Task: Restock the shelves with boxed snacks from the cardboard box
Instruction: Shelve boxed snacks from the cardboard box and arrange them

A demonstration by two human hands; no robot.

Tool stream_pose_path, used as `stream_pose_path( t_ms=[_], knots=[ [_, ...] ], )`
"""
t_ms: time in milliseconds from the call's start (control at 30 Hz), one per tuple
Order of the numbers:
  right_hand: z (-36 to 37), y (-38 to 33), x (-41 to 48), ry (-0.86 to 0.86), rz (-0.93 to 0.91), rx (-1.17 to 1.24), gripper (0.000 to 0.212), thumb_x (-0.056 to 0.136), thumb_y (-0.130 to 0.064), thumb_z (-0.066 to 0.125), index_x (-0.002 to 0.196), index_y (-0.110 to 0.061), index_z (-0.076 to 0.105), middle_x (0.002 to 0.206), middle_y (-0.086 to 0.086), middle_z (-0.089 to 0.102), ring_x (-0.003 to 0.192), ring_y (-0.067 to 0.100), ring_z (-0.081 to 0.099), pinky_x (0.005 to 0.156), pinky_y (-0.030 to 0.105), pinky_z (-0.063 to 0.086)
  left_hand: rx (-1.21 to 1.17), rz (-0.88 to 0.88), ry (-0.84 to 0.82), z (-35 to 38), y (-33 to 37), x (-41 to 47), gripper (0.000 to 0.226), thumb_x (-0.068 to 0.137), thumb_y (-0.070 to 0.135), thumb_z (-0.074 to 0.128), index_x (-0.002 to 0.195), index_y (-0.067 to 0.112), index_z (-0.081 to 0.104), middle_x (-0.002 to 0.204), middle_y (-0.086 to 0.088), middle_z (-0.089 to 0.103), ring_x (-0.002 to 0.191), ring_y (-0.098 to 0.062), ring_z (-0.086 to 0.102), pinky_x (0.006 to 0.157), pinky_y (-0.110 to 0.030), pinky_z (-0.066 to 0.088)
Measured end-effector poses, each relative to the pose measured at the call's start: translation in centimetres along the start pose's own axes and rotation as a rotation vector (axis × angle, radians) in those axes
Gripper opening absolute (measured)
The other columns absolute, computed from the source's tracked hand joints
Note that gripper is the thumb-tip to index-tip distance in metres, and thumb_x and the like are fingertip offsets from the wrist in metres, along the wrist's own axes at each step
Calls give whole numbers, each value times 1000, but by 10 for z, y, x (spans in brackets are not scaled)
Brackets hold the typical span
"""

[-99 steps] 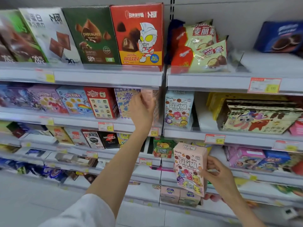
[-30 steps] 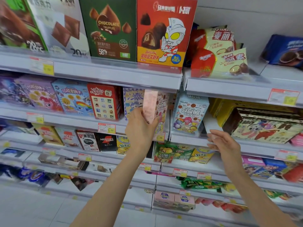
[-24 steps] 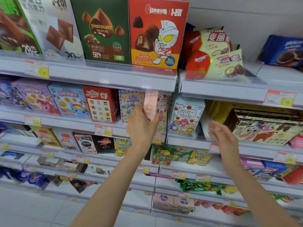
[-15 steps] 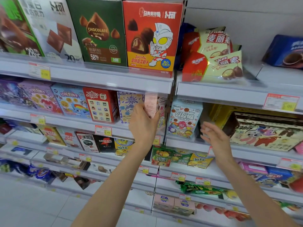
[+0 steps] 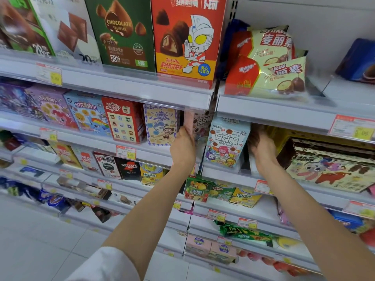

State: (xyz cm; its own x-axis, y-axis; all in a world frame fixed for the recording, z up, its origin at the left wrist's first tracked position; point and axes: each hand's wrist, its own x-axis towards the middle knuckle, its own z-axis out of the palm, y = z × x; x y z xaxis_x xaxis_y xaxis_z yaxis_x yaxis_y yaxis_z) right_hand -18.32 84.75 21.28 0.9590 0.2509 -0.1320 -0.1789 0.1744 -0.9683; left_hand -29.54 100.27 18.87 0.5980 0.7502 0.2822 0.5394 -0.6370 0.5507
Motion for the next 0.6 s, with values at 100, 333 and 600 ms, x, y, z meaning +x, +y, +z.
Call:
stream_pose_path(
  t_ms=[100, 333, 600],
  knots=[
    [-1, 0, 3, -10, 0, -37, 40, 97, -32, 46, 129, -9, 54, 127, 8, 58, 113, 19, 56, 91, 25, 47, 96, -22, -14, -3, 1, 7, 17, 98, 10, 43, 110, 1, 48, 104, -16, 65, 94, -32, 63, 64, -32, 40],
    [0, 0, 3, -33, -6, -77, 23, 99, -32, 42, 89, -20, 58, 77, -8, 64, 73, 6, 56, 58, 15, 47, 206, -15, -75, -12, -1, 22, 20, 92, -6, 42, 107, -2, 53, 106, -19, 64, 96, -34, 63, 69, -34, 45],
    [3, 0, 9, -48, -91, 19, 29, 98, -41, 39, 97, -24, 62, 104, 2, 65, 95, 18, 59, 82, 28, 47, 235, 176, -85, -8, -14, 26, 20, 96, 11, 41, 103, 3, 58, 92, -15, 68, 81, -31, 65, 59, -33, 43]
  ],
)
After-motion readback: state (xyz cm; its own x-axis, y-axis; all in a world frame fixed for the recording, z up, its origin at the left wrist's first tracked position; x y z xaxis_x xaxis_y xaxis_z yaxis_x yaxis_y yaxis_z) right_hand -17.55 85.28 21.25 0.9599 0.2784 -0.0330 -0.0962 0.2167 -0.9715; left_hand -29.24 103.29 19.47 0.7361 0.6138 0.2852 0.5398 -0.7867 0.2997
